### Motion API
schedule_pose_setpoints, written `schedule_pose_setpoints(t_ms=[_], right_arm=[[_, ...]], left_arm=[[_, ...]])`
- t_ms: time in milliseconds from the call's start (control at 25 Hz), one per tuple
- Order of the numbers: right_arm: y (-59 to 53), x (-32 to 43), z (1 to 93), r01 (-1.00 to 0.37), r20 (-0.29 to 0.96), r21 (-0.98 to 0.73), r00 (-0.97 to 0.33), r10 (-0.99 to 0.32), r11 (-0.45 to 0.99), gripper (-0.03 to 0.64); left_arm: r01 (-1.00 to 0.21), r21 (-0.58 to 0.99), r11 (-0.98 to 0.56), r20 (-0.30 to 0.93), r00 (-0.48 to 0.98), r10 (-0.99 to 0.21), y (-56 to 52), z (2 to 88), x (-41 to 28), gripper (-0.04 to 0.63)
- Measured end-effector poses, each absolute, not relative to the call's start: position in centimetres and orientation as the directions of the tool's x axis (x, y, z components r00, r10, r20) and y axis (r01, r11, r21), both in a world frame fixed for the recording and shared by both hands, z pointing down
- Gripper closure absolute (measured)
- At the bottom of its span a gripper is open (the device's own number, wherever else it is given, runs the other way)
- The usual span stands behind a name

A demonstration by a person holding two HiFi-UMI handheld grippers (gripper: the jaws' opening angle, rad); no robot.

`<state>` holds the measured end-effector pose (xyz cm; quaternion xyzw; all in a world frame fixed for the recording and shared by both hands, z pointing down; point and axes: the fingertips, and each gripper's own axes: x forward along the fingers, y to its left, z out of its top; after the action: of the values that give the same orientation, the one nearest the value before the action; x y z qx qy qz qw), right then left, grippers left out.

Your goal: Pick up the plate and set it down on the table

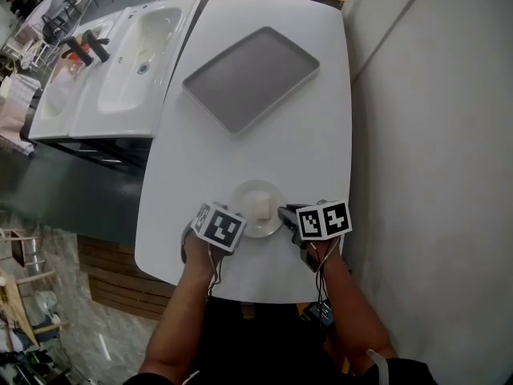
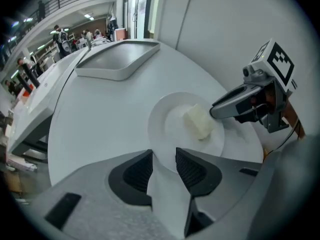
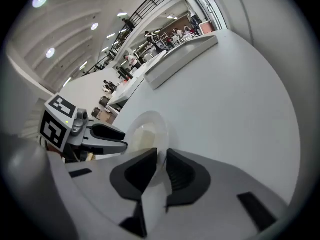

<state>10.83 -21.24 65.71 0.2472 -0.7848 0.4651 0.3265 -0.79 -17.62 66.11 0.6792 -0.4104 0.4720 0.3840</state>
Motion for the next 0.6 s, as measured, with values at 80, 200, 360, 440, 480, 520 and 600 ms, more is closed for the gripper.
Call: schedule_pose_setpoints(t_ms=[80,200,360,440,480,520,600], right_arm=[[-21.2,10.8,65.9,-0.704,0.77,-0.518,-0.631,-0.094,0.485,0.565],[-21.3,10.8,65.9,-0.717,0.81,-0.425,-0.573,-0.12,0.552,0.548],[-21.5,10.3,66.0,-0.701,0.859,-0.255,-0.48,-0.177,0.666,0.531],[-21.6,9.8,66.1,-0.675,0.87,-0.183,-0.449,-0.202,0.715,0.529],[-21.6,9.7,66.1,-0.669,0.871,-0.166,-0.444,-0.21,0.724,0.529],[-21.3,9.7,66.0,-0.671,0.867,-0.165,-0.448,-0.218,0.723,0.528],[-19.3,10.3,64.4,-0.682,0.831,-0.207,-0.501,-0.241,0.702,0.525]], left_arm=[[-0.915,0.095,-0.392,0.966,0.179,-0.185,-17.5,66.1,-0.7,0.462],[-0.9,0.036,-0.435,0.975,0.127,-0.183,-17.6,65.9,-0.6,0.462],[-0.877,-0.022,-0.48,0.979,0.078,-0.188,-17.8,66.1,-0.8,0.46],[-0.862,-0.051,-0.504,0.979,0.057,-0.196,-18.0,66.3,-0.9,0.46],[-0.856,-0.056,-0.514,0.978,0.058,-0.202,-17.9,66.4,-1.0,0.46],[-0.852,-0.051,-0.521,0.975,0.07,-0.21,-17.5,66.3,-1.2,0.46],[-0.852,-0.033,-0.522,0.961,0.116,-0.251,-15.2,64.9,-1.7,0.462]])
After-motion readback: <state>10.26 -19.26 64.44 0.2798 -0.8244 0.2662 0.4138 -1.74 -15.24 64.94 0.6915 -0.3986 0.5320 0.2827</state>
